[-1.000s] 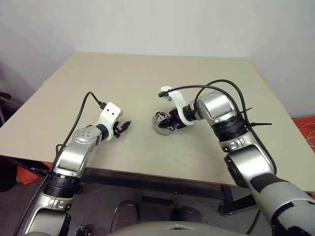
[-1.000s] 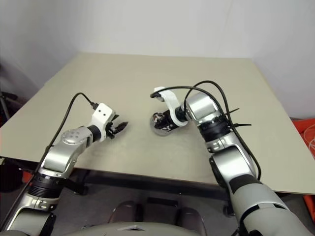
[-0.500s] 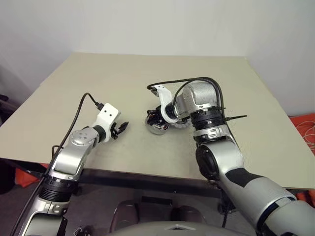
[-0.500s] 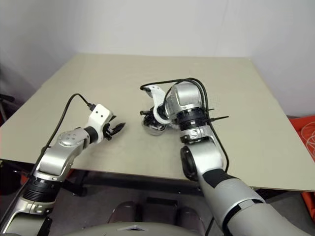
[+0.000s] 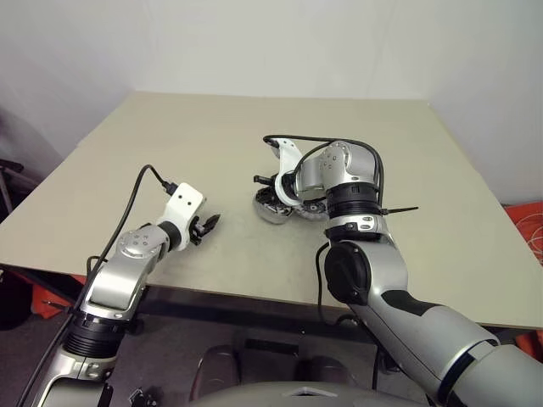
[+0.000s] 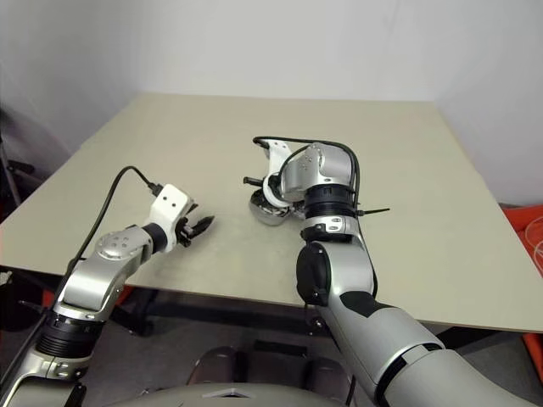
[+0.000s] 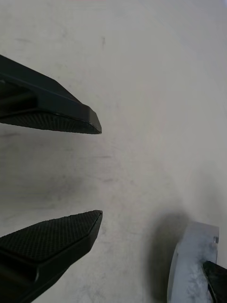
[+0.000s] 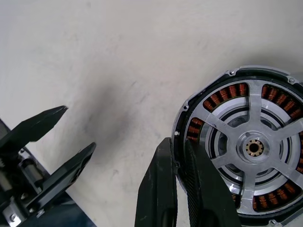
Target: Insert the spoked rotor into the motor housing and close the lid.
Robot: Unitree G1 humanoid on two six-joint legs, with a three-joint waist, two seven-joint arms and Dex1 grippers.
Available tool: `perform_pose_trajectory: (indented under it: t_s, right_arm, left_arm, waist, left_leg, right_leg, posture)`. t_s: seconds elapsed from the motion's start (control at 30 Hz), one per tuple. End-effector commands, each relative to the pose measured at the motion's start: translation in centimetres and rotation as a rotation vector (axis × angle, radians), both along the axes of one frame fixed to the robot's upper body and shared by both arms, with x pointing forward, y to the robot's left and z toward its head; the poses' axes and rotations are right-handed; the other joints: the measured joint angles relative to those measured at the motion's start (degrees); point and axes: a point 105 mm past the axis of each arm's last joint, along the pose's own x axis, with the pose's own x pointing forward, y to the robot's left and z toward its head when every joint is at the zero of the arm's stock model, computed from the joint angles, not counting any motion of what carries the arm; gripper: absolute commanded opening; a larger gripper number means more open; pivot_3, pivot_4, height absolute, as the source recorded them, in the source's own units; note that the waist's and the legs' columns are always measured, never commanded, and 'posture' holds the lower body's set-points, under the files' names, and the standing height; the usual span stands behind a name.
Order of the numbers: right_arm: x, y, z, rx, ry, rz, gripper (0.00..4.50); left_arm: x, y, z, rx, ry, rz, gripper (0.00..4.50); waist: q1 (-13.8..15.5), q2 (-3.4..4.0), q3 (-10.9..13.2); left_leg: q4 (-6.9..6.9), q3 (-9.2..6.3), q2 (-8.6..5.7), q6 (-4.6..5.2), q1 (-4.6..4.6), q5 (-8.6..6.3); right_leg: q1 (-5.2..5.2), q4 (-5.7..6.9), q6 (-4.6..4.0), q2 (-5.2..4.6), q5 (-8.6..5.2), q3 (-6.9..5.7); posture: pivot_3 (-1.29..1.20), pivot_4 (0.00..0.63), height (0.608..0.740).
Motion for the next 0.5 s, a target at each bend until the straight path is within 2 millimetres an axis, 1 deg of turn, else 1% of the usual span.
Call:
perform_pose_trajectory:
  t_s: [0.03, 0.1, 0.17, 0.33, 0.43, 0.47, 0.5]
  right_arm:
    - [-1.4, 4.1, -0.1, 0.005, -0.003, 0.074, 0.01]
    - [-1.5, 4.3, 0.0, 0.013, -0.005, 0.083, 0.01]
    - [-1.8, 4.5, 0.2, 0.032, -0.007, 0.110, 0.73]
    - [-2.5, 4.8, 0.7, 0.020, 0.003, 0.155, 2.32]
    - [-2.9, 5.1, 1.2, 0.038, 0.014, 0.184, 3.41]
    - [-3.2, 5.3, 1.5, 0.049, 0.020, 0.206, 3.70]
    - [-3.4, 5.5, 1.8, 0.061, 0.021, 0.229, 3.70]
  left_arm:
    - [0.3, 0.4, 1.3, 0.021, -0.050, 0.010, 2.72]
    - [0.3, 0.3, 1.3, 0.021, -0.051, 0.010, 2.72]
    - [0.4, 0.3, 1.4, 0.022, -0.053, 0.008, 2.72]
    - [0.6, 0.2, 1.4, 0.026, -0.054, 0.005, 2.72]
    - [0.7, 0.2, 1.4, 0.026, -0.054, 0.003, 2.72]
    - [0.7, 0.2, 1.4, 0.025, -0.054, 0.001, 2.72]
    - [0.8, 0.2, 1.4, 0.025, -0.054, 0.000, 2.72]
  waist:
    - [0.01, 0.00, 0.00]
    - [-0.01, 0.00, 0.00]
    - [-0.04, 0.00, 0.00]
    - [-0.18, 0.00, 0.00]
    - [-0.19, -0.01, 0.00]
    - [-0.19, -0.01, 0.00]
    - [-0.20, 0.00, 0.00]
  left_leg:
    - [0.00, -0.01, 0.00, 0.00, 0.00, 0.00]
    - [0.00, -0.02, 0.00, -0.02, 0.00, 0.01]
    - [0.00, -0.03, 0.00, -0.03, -0.01, 0.01]
    - [-0.02, -0.04, 0.01, -0.14, -0.13, 0.09]
    - [-0.10, -0.05, 0.02, -0.10, -0.24, 0.06]
    - [-0.11, -0.05, 0.02, -0.06, -0.26, 0.04]
    - [-0.11, -0.05, 0.03, -0.05, -0.27, 0.03]
  right_leg:
    - [0.01, 0.00, 0.00, 0.00, 0.00, 0.00]
    - [0.02, 0.01, 0.01, 0.00, 0.00, -0.01]
    - [0.01, 0.01, 0.01, 0.00, 0.00, -0.01]
    - [-0.18, 0.12, 0.01, 0.01, 0.01, -0.01]
    - [-0.31, 0.15, 0.06, 0.05, 0.06, -0.01]
    - [-0.33, 0.16, 0.06, 0.07, 0.06, -0.01]
    - [-0.35, 0.17, 0.05, 0.08, 0.06, -0.01]
  posture:
    - [0.00, 0.000, 0.740]
    - [0.00, 0.000, 0.740]
    - [0.00, 0.000, 0.740]
    - [0.00, 0.000, 0.740]
    - [0.00, 0.000, 0.740]
    - [0.00, 0.000, 0.740]
    - [0.00, 0.000, 0.740]
